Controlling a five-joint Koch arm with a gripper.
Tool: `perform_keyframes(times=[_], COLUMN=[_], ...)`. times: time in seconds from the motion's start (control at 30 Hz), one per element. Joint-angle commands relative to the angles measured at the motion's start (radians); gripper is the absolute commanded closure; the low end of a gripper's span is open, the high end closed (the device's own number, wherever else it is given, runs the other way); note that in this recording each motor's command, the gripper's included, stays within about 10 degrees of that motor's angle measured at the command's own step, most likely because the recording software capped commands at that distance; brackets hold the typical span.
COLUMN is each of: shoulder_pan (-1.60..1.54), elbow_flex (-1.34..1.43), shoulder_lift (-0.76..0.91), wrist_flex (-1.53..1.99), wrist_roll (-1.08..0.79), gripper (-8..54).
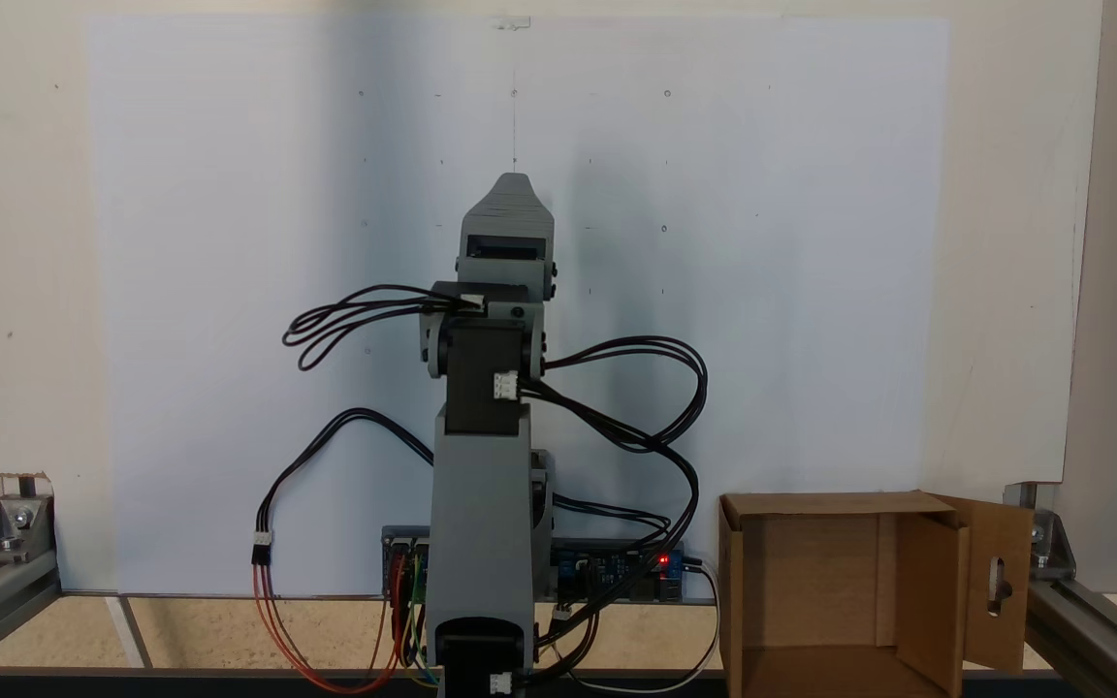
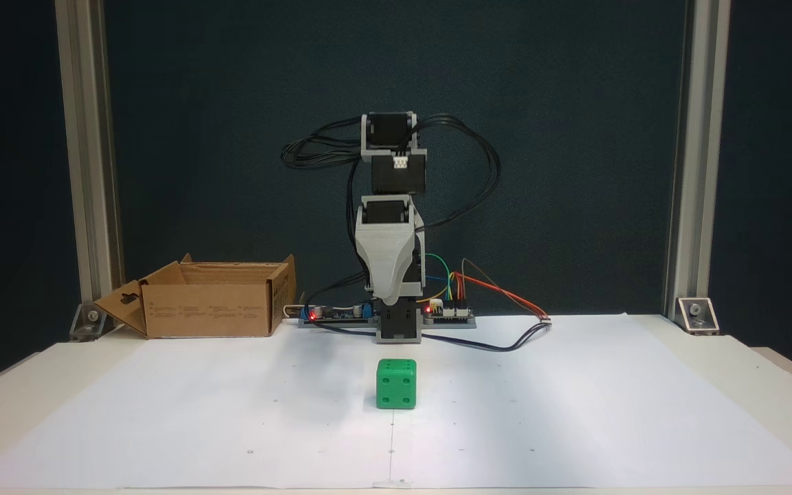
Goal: Grasp a green dice and put it in the bin.
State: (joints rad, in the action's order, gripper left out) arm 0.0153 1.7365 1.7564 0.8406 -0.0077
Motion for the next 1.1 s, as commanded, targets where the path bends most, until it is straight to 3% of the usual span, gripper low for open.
perform_keyframes(times=[0.0, 1.07], shoulder_pan=[-0.002, -0.008], elbow_flex=[-0.002, 0.117], shoulder_lift=[0.003, -0.218], wrist_flex=[-0.044, -0.196], wrist_roll=[0.046, 0.048], gripper=[1.7, 1.7])
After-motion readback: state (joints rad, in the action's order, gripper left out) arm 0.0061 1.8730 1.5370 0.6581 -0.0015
